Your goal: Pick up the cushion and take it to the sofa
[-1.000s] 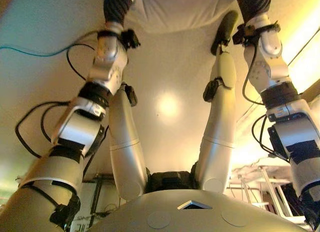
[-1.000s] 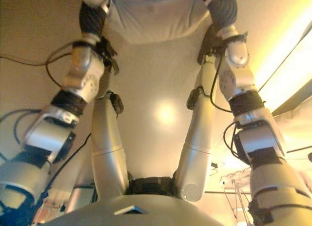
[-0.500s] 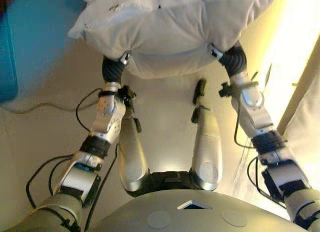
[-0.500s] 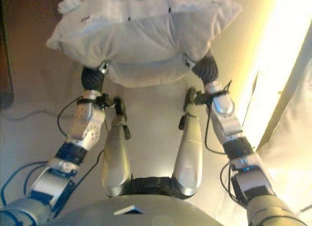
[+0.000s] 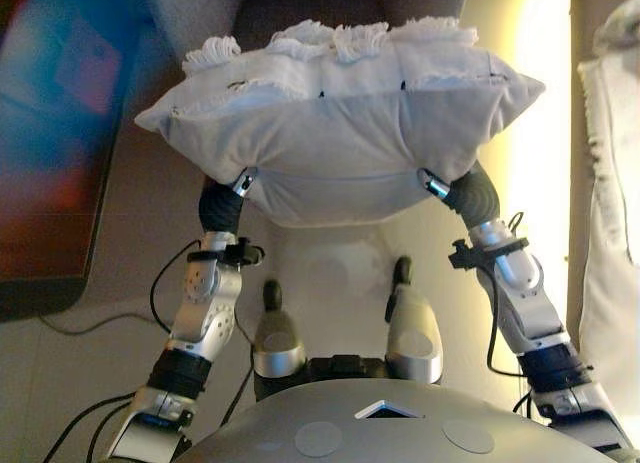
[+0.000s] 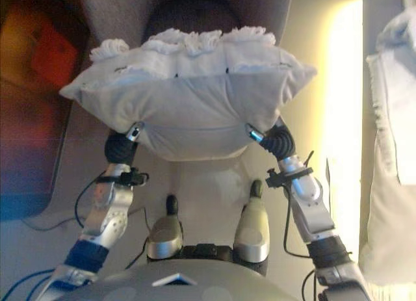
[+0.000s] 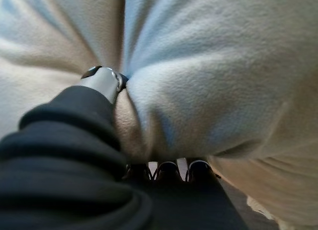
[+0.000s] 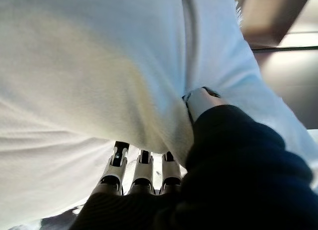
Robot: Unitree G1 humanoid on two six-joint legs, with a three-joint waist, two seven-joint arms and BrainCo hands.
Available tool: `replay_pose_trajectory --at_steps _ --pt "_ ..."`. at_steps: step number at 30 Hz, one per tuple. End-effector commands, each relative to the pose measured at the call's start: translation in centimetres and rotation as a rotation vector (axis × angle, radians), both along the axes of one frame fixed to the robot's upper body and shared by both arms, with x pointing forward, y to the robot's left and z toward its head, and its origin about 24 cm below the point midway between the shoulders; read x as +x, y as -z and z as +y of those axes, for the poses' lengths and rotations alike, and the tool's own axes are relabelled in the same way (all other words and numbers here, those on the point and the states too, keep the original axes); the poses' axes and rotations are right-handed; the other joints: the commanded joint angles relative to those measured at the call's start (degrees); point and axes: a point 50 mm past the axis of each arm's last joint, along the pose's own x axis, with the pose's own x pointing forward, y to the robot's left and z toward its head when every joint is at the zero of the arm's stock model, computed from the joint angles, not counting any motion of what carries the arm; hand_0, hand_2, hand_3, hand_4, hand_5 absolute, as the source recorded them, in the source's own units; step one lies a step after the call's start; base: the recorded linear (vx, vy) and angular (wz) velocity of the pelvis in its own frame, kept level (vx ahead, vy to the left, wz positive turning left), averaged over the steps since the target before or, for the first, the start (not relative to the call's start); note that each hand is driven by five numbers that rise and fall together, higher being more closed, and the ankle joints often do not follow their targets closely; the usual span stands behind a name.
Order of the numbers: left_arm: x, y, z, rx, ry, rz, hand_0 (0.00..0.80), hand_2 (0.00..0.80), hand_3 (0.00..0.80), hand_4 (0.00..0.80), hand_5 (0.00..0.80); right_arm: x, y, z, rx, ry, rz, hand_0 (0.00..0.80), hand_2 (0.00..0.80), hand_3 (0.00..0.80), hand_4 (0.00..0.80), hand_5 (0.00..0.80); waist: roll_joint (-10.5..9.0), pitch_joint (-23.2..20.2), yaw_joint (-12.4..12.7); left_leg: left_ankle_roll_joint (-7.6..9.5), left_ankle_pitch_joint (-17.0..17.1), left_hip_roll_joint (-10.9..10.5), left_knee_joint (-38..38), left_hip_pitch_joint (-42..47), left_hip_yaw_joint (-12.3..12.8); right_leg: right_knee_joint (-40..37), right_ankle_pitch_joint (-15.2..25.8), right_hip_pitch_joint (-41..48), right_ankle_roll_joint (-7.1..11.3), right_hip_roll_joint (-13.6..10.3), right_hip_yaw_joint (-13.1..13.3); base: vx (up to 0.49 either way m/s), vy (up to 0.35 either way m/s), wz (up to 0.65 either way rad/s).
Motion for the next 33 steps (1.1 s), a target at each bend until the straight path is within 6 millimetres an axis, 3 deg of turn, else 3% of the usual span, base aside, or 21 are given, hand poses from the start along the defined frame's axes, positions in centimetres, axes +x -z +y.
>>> replay_pose_trajectory --at_steps 1,11,16,24,27,29,31,33 --pt "-0.7 -5.5 -0.1 0.036 0.042 -0.331 0.800 0.800 0.800 0.800 0.800 -1.7 -4.8 1.6 0.085 -0.122 -0.272 0.800 0.800 0.800 0.800 0.800 -3.12 -7.5 0.9 2.62 0.3 -0.8 -0.3 -1.7 -1.3 -2.5 -7.1 10.5 0.93 -2.0 -2.5 0.056 0.010 -0.02" --pt "-0.7 -5.9 0.1 0.034 0.051 -0.340 0.800 0.800 0.800 0.800 0.800 -1.3 -5.3 2.0 0.100 -0.063 -0.292 0.800 0.800 0.800 0.800 0.800 -3.47 -9.9 2.7 2.80 0.2 -1.4 -2.6 -0.8 -3.1 -5.6 -6.6 14.1 0.92 -1.7 -5.1 -0.005 -0.019 0.05" --pt "-0.2 -6.0 0.6 0.045 0.052 -0.333 0.800 0.800 0.800 0.800 0.800 -0.9 -5.1 2.5 0.131 -0.071 -0.262 0.800 0.800 0.800 0.800 0.800 -3.47 -9.9 3.2 2.63 0.7 -0.4 -2.6 -0.6 -3.1 -4.0 -8.0 14.1 0.25 -1.0 -5.0 0.002 -0.112 0.05" --pt "-0.2 -6.5 1.3 0.019 0.021 -0.357 0.800 0.800 0.800 0.800 0.800 -0.4 -5.6 3.0 0.119 -0.095 -0.287 0.800 0.800 0.800 0.800 0.800 -3.47 -7.6 3.5 0.28 3.2 4.6 2.5 -1.8 -4.3 -0.9 -10.3 13.0 -3.28 3.1 -2.2 -0.010 -0.185 -0.04" --pt "-0.2 -6.3 1.2 -0.015 0.004 -0.355 0.800 0.800 0.800 0.800 0.800 -0.2 -5.7 3.0 0.088 -0.092 -0.313 0.800 0.800 0.800 0.800 0.800 -3.87 -5.3 3.1 -0.38 8.5 7.7 10.9 -5.3 -4.1 -0.5 -10.9 13.5 -4.96 5.3 -1.3 -0.037 -0.245 -0.11" --pt "-0.1 -6.2 0.9 -0.019 0.016 -0.361 0.800 0.800 0.800 0.800 0.800 -0.1 -5.8 2.9 0.093 -0.078 -0.320 0.800 0.800 0.800 0.800 0.800 -4.57 -4.0 2.8 0.06 10.1 8.5 16.6 -8.0 -1.4 -0.1 -11.0 14.1 -6.08 6.2 -2.4 -0.026 -0.306 0.00" --pt "0.0 -6.1 0.5 -0.021 0.031 -0.363 0.800 0.800 0.800 0.800 0.800 -0.1 -5.8 2.6 0.087 -0.059 -0.322 0.800 0.800 0.800 0.800 0.800 -5.20 -3.5 2.5 0.83 9.2 7.6 19.6 -9.1 0.7 0.1 -11.1 14.7 -6.81 6.7 -3.7 0.024 -0.238 0.16" --pt "-0.1 -6.2 0.3 -0.024 0.024 -0.371 0.800 0.800 0.800 0.800 0.800 -0.1 -5.9 2.7 0.081 -0.068 -0.329 0.800 0.800 0.800 0.800 0.800 -5.20 -3.1 3.1 2.27 6.6 2.4 20.1 -10.3 -0.8 0.6 -11.6 15.0 -6.98 7.3 -3.5 0.082 -0.161 0.16"
